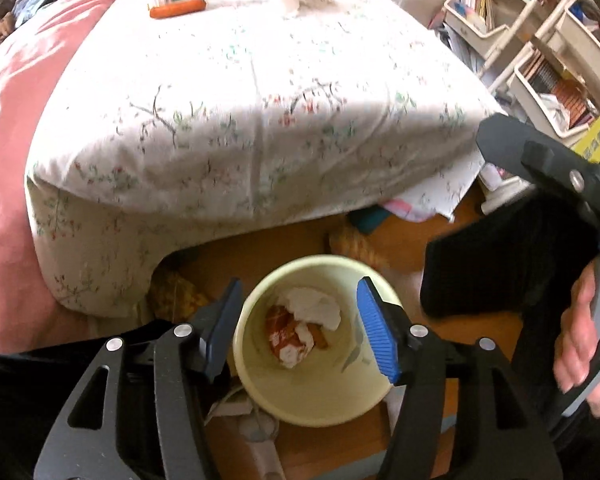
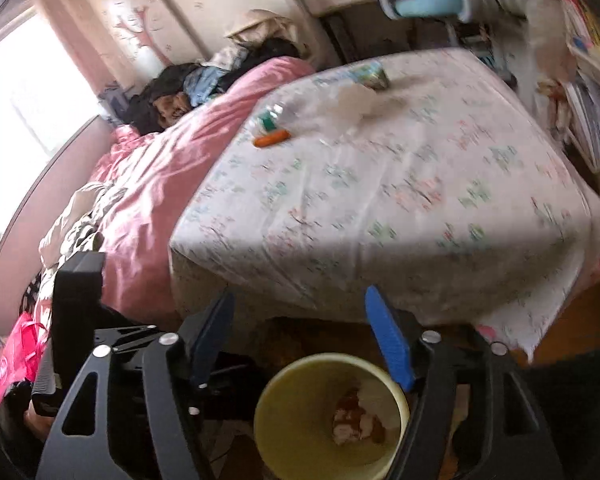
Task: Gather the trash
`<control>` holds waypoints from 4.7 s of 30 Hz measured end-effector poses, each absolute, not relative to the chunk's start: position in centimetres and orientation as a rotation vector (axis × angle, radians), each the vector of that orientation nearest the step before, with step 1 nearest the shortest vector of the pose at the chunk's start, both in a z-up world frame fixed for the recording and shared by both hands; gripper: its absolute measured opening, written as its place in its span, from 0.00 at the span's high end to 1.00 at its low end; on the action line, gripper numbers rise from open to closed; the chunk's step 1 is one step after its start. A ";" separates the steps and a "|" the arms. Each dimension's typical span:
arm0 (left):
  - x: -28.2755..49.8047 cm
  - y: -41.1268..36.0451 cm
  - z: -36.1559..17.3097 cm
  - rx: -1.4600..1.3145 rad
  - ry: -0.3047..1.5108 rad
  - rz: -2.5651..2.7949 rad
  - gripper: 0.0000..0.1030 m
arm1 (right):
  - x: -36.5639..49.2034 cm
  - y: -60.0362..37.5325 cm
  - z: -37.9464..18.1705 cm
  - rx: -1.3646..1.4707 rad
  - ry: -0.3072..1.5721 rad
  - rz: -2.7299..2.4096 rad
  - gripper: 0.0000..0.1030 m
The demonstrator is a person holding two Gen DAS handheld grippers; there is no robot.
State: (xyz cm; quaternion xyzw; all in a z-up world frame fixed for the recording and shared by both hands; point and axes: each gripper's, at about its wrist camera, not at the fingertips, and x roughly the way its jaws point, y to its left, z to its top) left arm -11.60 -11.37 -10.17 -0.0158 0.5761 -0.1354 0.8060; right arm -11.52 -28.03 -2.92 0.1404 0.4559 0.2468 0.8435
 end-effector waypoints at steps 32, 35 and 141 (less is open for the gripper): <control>-11.6 -8.3 -9.9 -0.146 1.187 -0.228 0.39 | -11.7 -26.0 -5.2 0.263 0.946 0.502 0.28; -11.5 -7.7 -10.0 -0.155 1.166 -0.200 0.34 | -11.5 -26.2 -5.2 0.266 0.938 0.487 0.27; -10.4 -6.4 -10.1 -0.238 1.148 -0.142 0.27 | -11.6 -25.4 -4.8 0.200 0.874 0.366 0.22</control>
